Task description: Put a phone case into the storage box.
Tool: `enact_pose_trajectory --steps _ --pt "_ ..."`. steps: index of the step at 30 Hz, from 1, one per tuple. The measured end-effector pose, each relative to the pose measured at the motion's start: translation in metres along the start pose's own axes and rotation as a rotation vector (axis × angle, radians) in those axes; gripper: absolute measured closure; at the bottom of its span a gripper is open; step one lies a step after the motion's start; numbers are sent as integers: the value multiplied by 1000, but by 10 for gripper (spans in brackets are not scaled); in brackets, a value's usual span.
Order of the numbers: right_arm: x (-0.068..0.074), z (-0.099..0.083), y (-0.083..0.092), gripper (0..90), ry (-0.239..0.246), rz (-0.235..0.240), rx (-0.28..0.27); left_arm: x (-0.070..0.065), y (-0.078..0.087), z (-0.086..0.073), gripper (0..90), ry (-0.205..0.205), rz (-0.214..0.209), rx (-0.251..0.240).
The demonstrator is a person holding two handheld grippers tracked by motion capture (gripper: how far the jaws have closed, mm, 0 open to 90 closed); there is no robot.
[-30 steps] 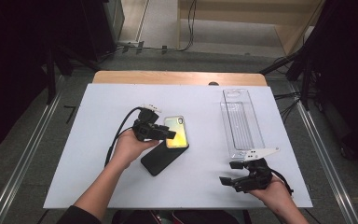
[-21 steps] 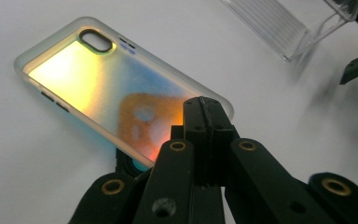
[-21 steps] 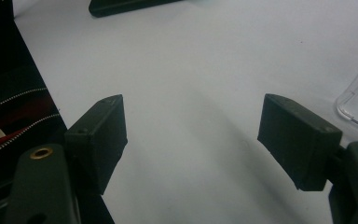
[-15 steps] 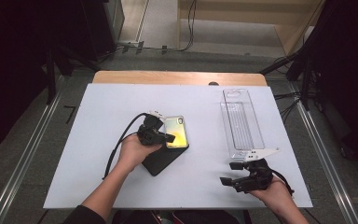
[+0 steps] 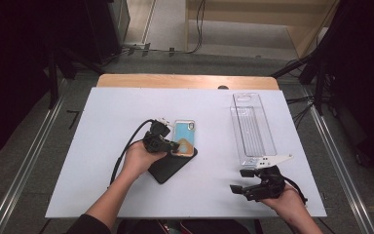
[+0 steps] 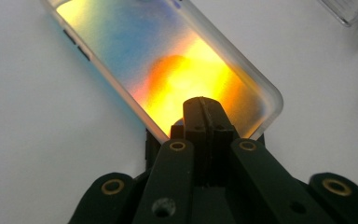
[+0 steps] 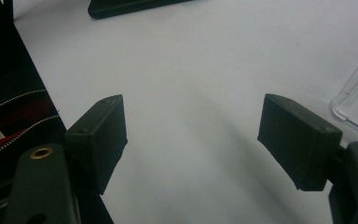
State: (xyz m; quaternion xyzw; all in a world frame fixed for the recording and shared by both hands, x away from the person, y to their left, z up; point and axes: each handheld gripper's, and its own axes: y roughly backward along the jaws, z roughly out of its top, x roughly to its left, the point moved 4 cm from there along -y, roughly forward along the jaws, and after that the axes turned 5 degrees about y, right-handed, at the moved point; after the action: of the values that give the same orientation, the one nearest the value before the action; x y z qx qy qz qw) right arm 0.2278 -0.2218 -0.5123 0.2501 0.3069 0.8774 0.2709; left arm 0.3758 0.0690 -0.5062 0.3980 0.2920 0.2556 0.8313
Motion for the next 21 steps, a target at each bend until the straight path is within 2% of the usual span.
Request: enact_pose_trajectory --steps 4,15,21 --pt "0 0 0 217 0 0 0 5 1 0 900 4 18 0" --pt "0 0 0 217 0 -1 -2 26 4 2 900 62 41 -29" --pt "-1 0 1 217 0 -2 -2 35 2 0 900 73 77 -12"
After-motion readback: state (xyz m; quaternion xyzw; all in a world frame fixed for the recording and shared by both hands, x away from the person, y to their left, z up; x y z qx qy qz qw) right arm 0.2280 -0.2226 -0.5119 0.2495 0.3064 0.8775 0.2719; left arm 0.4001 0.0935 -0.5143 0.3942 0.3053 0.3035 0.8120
